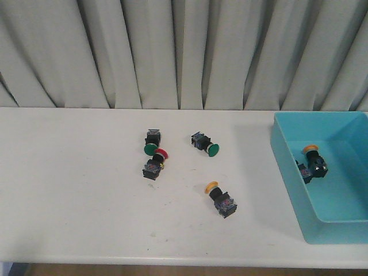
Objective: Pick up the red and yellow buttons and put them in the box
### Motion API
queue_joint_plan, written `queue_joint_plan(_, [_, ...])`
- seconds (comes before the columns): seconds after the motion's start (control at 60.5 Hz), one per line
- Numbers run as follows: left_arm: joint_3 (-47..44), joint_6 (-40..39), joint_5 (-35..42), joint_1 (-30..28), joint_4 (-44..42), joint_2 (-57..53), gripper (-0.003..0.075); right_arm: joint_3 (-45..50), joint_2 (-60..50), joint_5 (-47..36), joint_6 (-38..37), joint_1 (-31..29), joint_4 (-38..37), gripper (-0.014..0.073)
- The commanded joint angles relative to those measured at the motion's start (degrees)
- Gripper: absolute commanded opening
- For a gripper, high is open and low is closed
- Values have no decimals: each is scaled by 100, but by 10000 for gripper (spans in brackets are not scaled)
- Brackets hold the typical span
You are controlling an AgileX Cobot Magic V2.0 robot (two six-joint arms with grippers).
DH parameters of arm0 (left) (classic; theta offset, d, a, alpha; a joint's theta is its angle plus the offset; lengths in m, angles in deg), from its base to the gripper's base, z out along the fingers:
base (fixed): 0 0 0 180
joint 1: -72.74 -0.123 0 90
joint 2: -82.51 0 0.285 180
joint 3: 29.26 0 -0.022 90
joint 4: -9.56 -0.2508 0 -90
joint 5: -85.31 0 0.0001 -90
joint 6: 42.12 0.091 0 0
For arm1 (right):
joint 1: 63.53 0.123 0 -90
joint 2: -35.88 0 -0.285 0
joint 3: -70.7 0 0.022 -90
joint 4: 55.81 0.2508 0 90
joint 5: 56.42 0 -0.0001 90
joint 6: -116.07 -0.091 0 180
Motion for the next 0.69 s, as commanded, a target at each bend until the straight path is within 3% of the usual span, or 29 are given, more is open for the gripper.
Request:
queue_joint_plan(0.0, [-292,0,402,-18,69,-84,-6,-147,-30,-368,48,7,41,-8])
queue_joint_plan(0.678, [-292,0,402,-18,69,-84,-6,-147,-30,-434,55,7,-61,-8])
